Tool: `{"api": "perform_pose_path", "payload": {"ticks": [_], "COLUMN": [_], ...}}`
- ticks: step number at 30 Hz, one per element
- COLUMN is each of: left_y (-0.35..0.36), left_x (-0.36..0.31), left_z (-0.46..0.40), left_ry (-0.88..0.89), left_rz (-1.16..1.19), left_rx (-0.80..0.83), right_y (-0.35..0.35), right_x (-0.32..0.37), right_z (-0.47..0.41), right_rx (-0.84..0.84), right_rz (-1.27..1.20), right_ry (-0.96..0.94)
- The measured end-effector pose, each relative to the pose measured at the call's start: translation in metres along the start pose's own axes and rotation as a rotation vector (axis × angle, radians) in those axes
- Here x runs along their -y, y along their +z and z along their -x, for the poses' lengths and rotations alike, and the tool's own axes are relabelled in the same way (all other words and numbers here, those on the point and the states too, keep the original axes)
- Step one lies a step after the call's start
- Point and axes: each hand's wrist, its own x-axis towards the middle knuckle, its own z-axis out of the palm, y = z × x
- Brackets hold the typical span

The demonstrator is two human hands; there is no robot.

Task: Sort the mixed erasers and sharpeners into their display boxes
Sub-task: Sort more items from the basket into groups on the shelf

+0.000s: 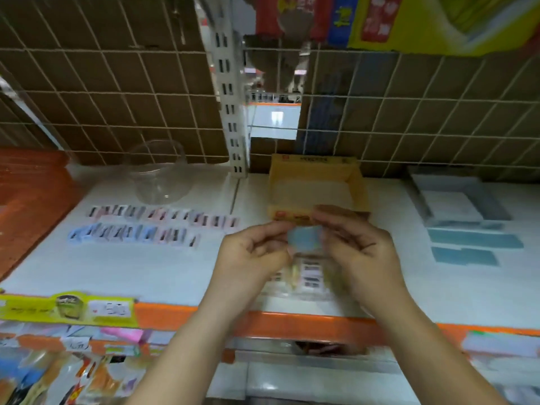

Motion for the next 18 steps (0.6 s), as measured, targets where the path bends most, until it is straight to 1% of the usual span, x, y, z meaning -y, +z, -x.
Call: {"api": "perform_pose_path", "payload": {"ticks": [4,8,9,11,12,15,18], "left_y": [0.070,0.138,0.152,0.179,0.191,0.223,0.246], "left_x": [0.012,0.022,0.025,0.033,0.038,0.056,0.066], "left_z": [0.002,0.005,0.005,0.005,0.004,-0.004,-0.012], "left_ry": [0.039,0.127,0.181,0.325,0.368,0.394,0.394], "left_rz": [-0.022,-0.119,-0.202,-0.482,-0.617,-0.916,-1.076], "left_rx": [0.020,0.109,0.114,0.139,0.171,0.270,0.314], "right_y": [-0.074,-0.155,-0.175,-0.212,-0.231,-0.282,-0.318], "right_x": [0.005,0.006,0.005,0.003,0.001,-0.007,-0.022], "right_z": [0.003,0.008,0.009,0.013,0.015,0.019,0.020], "right_rx": [0.032,0.040,0.024,-0.033,-0.067,-0.160,-0.227], "right_rz": [0.055,0.106,0.125,0.169,0.192,0.279,0.341], "right_ry": [0.151,0.220,0.226,0.239,0.244,0.265,0.299]}}
